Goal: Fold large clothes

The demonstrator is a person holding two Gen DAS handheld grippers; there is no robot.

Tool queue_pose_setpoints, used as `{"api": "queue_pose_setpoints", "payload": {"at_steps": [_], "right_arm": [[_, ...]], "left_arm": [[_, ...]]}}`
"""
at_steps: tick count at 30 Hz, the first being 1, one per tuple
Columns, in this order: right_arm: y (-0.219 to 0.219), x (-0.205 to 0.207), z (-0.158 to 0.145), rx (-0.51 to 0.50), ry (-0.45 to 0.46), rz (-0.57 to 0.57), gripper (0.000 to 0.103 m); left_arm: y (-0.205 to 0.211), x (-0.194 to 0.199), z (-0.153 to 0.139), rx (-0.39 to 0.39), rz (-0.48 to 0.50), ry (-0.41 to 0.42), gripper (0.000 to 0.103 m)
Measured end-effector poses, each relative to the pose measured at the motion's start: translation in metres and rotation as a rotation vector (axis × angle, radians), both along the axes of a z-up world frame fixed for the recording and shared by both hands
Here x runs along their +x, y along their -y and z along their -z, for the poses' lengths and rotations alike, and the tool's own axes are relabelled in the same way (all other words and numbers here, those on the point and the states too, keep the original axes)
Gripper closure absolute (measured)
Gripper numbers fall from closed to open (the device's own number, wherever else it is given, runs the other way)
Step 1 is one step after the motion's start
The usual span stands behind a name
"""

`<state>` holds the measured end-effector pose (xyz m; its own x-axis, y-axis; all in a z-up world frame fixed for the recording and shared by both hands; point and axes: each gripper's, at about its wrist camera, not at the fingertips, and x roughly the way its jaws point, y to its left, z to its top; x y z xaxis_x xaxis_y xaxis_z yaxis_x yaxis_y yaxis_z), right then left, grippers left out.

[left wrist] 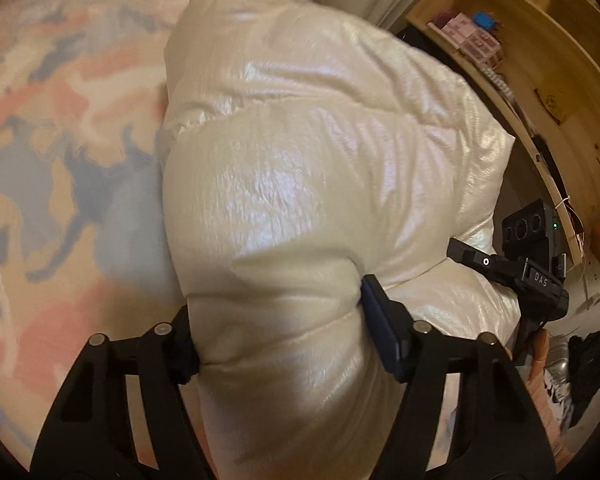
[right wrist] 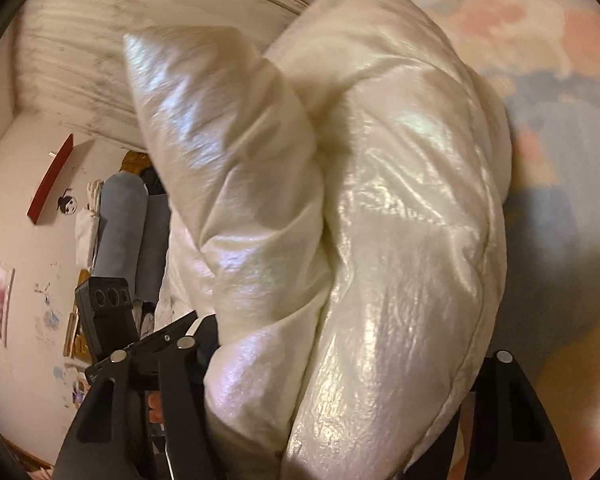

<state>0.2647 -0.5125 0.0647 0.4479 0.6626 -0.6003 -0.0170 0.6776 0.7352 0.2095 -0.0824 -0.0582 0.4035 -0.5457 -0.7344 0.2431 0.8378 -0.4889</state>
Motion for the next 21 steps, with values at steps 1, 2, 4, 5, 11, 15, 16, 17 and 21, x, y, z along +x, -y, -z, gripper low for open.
{"api": "queue_pose_setpoints", "payload": {"at_steps": [1,2,4,5,11,15,16,17,21], "right_arm": [[0.005,-0.004,-0.007,0.002,0.008,-0.003,0.04],[0.004,-0.007,-0.018,0.001,0.022,-0.009,0.041],[0.002,-0.013,-0.037,-0.002,0.041,-0.016,0.041],[0.002,-0.016,-0.049,-0.005,0.056,-0.021,0.041],[-0.024,-0.03,-0.114,-0.016,0.131,-0.07,0.041],[-0.041,-0.033,-0.158,-0.027,0.182,-0.12,0.041],[-0.048,-0.033,-0.165,-0.027,0.19,-0.129,0.041],[-0.057,-0.029,-0.175,-0.027,0.203,-0.143,0.041],[-0.1,-0.007,-0.215,-0.015,0.247,-0.189,0.041]], "left_arm": [[-0.003,-0.002,-0.006,0.003,-0.004,0.018,0.039],[-0.008,-0.004,-0.014,0.003,-0.009,0.036,0.039],[-0.018,-0.01,-0.037,-0.003,-0.016,0.063,0.04],[-0.026,-0.012,-0.045,-0.008,-0.023,0.082,0.04],[-0.088,-0.03,-0.092,-0.026,-0.08,0.159,0.04],[-0.129,-0.032,-0.115,-0.023,-0.129,0.215,0.04],[-0.152,-0.03,-0.125,-0.022,-0.142,0.228,0.04],[-0.169,-0.028,-0.133,-0.02,-0.159,0.243,0.04],[-0.228,-0.007,-0.156,-0.003,-0.205,0.292,0.04]]}}
